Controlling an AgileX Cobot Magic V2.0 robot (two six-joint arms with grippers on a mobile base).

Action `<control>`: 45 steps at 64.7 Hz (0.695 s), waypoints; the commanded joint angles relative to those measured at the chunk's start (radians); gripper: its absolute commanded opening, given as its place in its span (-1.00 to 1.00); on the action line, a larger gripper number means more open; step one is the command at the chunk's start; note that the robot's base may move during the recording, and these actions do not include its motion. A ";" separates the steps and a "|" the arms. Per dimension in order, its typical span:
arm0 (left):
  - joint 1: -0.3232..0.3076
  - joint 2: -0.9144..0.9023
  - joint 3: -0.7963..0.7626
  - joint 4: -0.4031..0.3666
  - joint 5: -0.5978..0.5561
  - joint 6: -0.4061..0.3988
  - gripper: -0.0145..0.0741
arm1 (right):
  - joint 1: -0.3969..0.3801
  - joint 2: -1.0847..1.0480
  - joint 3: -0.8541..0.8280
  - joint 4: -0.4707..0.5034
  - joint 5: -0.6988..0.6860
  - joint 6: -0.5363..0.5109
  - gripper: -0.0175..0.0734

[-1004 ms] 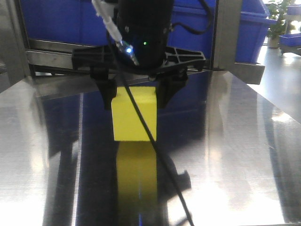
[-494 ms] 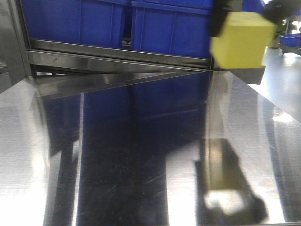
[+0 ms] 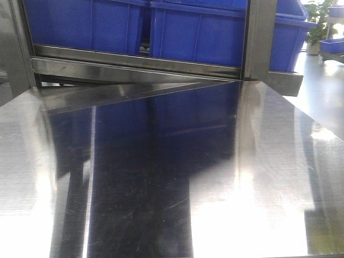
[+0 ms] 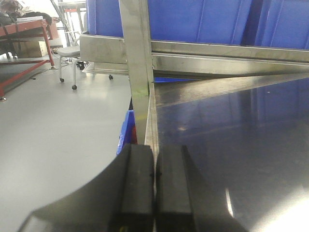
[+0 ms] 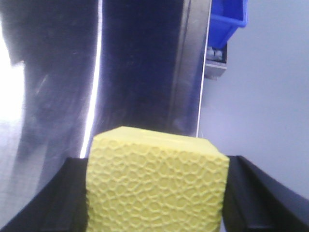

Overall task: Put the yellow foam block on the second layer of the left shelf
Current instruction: 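Lift the yellow foam cube off the table with the right gripper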

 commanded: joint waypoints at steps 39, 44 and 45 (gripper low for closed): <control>-0.006 -0.014 0.026 0.001 -0.085 -0.004 -0.36 | -0.007 -0.658 0.077 0.012 -0.050 -0.012 -0.01; -0.006 -0.014 0.026 0.001 -0.085 -0.004 -0.36 | -0.007 -0.659 0.077 0.012 -0.047 -0.012 -0.01; -0.006 -0.014 0.026 0.001 -0.085 -0.004 -0.36 | -0.007 -0.659 0.077 0.012 -0.046 -0.012 -0.01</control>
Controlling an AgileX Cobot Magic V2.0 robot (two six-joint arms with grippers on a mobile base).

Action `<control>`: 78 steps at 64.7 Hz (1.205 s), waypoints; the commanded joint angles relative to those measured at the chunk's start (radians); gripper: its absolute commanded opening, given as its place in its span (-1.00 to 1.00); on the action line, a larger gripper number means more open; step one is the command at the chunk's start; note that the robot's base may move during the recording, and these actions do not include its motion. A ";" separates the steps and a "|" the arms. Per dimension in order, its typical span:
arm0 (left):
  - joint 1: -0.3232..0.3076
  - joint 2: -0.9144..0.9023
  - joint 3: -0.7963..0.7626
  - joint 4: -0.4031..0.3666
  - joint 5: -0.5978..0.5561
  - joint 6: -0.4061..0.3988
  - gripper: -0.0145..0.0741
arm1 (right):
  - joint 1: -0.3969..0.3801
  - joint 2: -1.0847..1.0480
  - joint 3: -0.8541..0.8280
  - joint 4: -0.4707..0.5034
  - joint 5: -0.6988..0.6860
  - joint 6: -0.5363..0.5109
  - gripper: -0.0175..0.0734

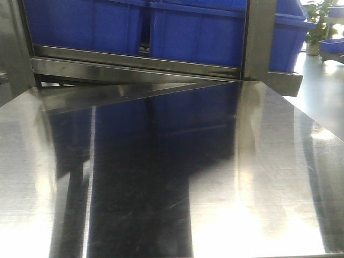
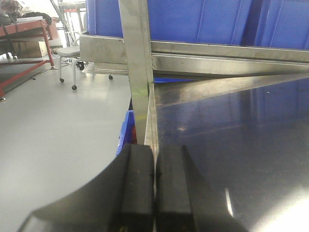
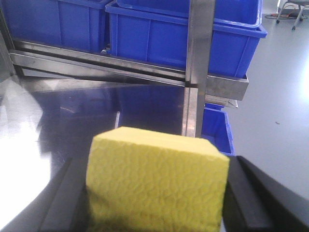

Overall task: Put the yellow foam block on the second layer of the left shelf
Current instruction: 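Lift the yellow foam cube off the table with the right gripper, then drive the base to the shelf while holding the cube in the right gripper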

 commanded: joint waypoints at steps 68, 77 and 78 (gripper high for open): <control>-0.006 -0.014 0.026 0.001 -0.085 -0.004 -0.36 | -0.007 0.010 -0.027 0.006 -0.077 -0.008 -0.01; -0.006 -0.014 0.026 0.001 -0.085 -0.004 -0.36 | -0.007 0.010 -0.027 0.006 -0.078 -0.008 -0.01; -0.006 -0.014 0.026 0.001 -0.085 -0.004 -0.36 | -0.007 0.010 -0.027 0.006 -0.078 -0.008 -0.01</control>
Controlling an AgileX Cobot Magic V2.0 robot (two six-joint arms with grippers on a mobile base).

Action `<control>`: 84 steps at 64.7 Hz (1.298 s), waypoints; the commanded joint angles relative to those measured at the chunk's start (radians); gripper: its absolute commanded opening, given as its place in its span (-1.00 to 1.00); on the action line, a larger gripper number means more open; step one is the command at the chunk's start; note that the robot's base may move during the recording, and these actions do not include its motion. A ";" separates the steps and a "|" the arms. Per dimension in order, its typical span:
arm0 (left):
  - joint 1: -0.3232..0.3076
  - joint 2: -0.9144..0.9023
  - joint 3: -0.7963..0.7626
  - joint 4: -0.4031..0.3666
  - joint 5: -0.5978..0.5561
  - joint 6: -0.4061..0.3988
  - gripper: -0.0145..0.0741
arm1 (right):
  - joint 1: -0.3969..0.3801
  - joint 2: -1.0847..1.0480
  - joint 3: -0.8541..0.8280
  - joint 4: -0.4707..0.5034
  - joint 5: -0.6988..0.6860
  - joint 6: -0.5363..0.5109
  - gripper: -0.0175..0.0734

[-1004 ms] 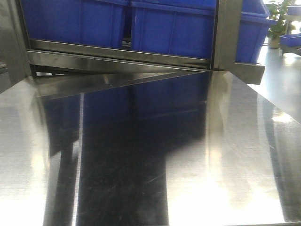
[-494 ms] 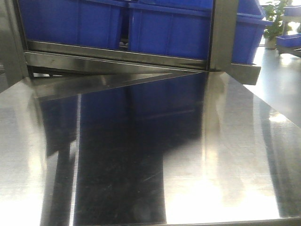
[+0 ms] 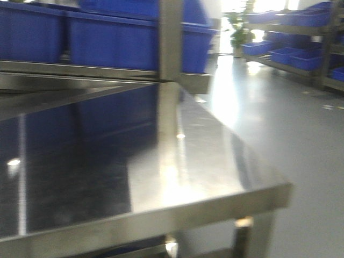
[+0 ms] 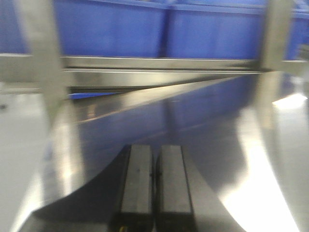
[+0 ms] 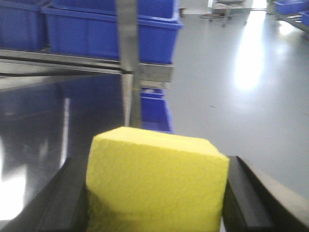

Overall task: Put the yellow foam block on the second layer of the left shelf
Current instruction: 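Drive the base to the shelf while holding the cube in the right gripper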

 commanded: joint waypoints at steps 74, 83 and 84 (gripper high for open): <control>-0.006 -0.014 0.026 0.001 -0.085 -0.004 -0.36 | -0.007 0.015 -0.027 0.006 -0.084 -0.007 -0.01; -0.006 -0.014 0.026 0.001 -0.085 -0.004 -0.36 | -0.007 0.015 -0.027 0.006 -0.084 -0.007 -0.01; -0.006 -0.014 0.026 0.001 -0.085 -0.004 -0.36 | -0.007 0.015 -0.027 0.006 -0.084 -0.007 -0.01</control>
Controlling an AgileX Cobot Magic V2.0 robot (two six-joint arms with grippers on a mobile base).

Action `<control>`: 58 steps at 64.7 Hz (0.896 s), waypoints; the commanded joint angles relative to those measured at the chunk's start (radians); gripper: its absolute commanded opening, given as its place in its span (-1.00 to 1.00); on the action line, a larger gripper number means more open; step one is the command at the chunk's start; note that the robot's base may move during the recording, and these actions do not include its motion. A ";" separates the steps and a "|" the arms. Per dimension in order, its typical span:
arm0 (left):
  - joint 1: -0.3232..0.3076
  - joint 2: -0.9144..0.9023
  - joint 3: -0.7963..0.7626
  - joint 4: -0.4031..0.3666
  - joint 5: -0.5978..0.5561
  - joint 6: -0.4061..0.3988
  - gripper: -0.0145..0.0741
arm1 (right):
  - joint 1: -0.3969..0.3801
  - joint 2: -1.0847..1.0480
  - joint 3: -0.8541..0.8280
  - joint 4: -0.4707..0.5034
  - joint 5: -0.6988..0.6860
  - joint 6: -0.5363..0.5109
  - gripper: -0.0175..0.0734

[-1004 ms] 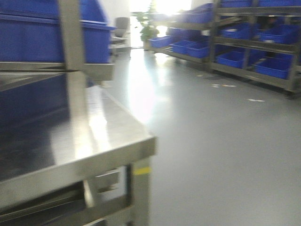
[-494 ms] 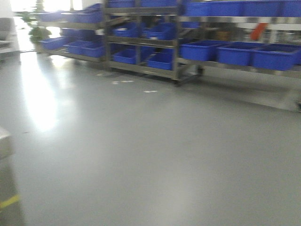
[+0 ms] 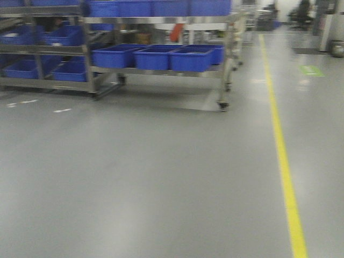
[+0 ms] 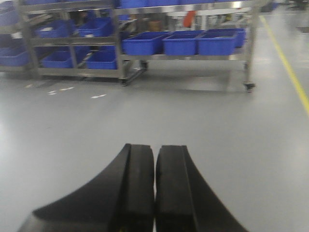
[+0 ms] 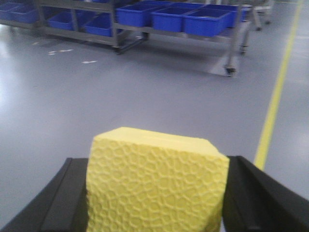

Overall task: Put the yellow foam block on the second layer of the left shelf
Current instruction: 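Drive the base to the shelf while holding the cube in the right gripper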

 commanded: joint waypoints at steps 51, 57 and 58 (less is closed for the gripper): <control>-0.006 -0.014 0.026 0.001 -0.085 -0.004 -0.36 | -0.007 0.015 -0.029 0.006 -0.083 -0.007 -0.01; -0.006 -0.014 0.026 0.001 -0.085 -0.004 -0.36 | -0.007 0.015 -0.029 0.006 -0.083 -0.007 -0.01; -0.006 -0.014 0.026 0.001 -0.085 -0.004 -0.36 | -0.007 0.015 -0.029 0.006 -0.083 -0.007 -0.01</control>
